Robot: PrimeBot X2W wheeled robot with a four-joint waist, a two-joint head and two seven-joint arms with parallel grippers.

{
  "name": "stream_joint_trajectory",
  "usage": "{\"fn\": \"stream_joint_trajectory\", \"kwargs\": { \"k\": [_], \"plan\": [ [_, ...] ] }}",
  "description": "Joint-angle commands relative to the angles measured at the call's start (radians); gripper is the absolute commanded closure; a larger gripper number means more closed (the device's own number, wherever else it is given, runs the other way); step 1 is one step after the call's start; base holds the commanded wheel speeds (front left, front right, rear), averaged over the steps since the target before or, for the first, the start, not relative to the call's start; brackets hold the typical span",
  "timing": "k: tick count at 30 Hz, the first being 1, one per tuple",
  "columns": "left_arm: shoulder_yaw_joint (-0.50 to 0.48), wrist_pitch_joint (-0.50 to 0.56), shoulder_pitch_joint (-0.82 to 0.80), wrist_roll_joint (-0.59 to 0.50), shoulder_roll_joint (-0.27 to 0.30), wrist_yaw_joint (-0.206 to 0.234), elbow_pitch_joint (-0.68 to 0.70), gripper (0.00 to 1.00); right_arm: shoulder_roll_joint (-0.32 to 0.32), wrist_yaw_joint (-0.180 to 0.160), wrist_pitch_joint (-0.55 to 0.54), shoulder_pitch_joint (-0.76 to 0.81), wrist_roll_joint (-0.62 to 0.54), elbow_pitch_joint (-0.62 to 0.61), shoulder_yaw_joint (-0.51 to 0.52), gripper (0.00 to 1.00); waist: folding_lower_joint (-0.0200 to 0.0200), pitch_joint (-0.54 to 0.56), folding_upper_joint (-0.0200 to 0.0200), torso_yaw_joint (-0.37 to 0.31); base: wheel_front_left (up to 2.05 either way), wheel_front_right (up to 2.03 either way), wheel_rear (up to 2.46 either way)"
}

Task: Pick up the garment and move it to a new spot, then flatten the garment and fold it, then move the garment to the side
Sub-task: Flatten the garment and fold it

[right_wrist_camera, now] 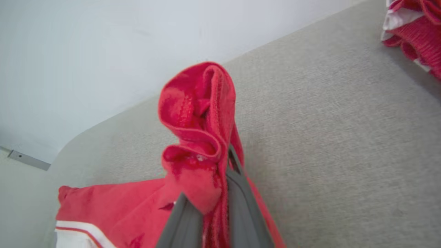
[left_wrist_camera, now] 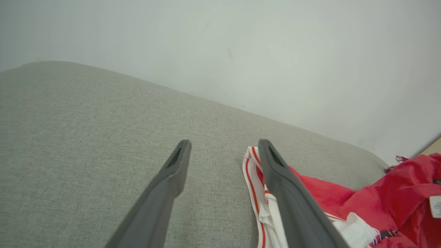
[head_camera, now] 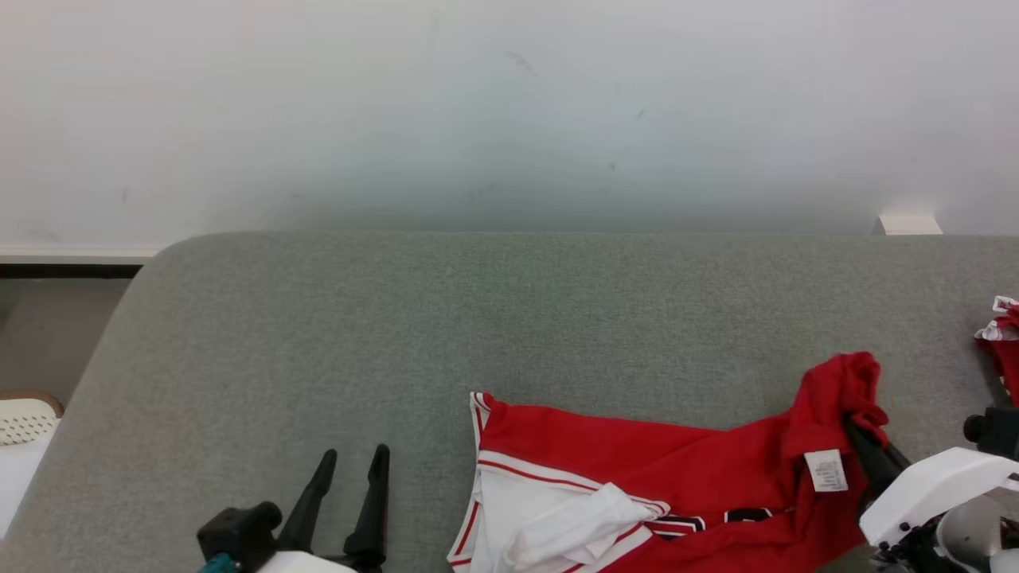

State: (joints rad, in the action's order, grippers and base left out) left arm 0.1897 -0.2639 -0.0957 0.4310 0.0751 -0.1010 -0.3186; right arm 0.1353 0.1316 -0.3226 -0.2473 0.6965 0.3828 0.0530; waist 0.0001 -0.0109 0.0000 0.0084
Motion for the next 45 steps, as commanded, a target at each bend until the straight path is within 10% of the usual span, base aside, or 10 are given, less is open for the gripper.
{"fn": "stream_joint_trajectory", "kwargs": {
  "k": [1,10,30,31,32,45],
  "plan": [
    [-0.011,0.0,0.011,-0.021,0.0,0.001,0.002,0.0,-0.012,-0.002,-0.019,0.032,0.025,-0.055,-0.012,1.0,-0.0001,0.005,0.0,0.009,0.0,0.0,0.0],
    [-0.047,0.001,0.014,-0.071,-0.013,-0.004,0.038,0.0,-0.082,-0.002,-0.123,0.146,0.228,-0.258,-0.171,1.0,-0.0001,0.013,0.0,0.076,0.0,0.0,0.0],
    [-0.044,0.001,0.018,-0.094,-0.022,-0.02,0.022,0.0,-0.083,-0.001,0.18,-0.072,0.64,0.122,-0.559,1.0,-0.0001,0.017,0.0,0.244,0.0,0.0,0.0],
    [-0.044,0.0,0.018,-0.094,-0.022,-0.021,0.021,0.0,-0.083,-0.001,0.184,-0.079,0.649,0.141,-0.573,0.67,-0.0001,0.017,0.0,0.246,0.0,0.0,0.0],
    [-0.044,0.001,0.017,-0.094,-0.022,-0.021,0.02,0.0,-0.083,-0.001,0.188,-0.086,0.662,0.156,-0.588,0.04,-0.0001,0.017,0.0,0.247,0.0,0.0,0.0],
    [-0.034,0.0,0.021,-0.074,-0.023,-0.02,0.014,0.0,-0.078,-0.001,0.247,-0.128,0.838,0.048,-0.651,0.0,-0.0001,0.017,0.0,0.191,0.0,0.0,0.0]
  ]
}}
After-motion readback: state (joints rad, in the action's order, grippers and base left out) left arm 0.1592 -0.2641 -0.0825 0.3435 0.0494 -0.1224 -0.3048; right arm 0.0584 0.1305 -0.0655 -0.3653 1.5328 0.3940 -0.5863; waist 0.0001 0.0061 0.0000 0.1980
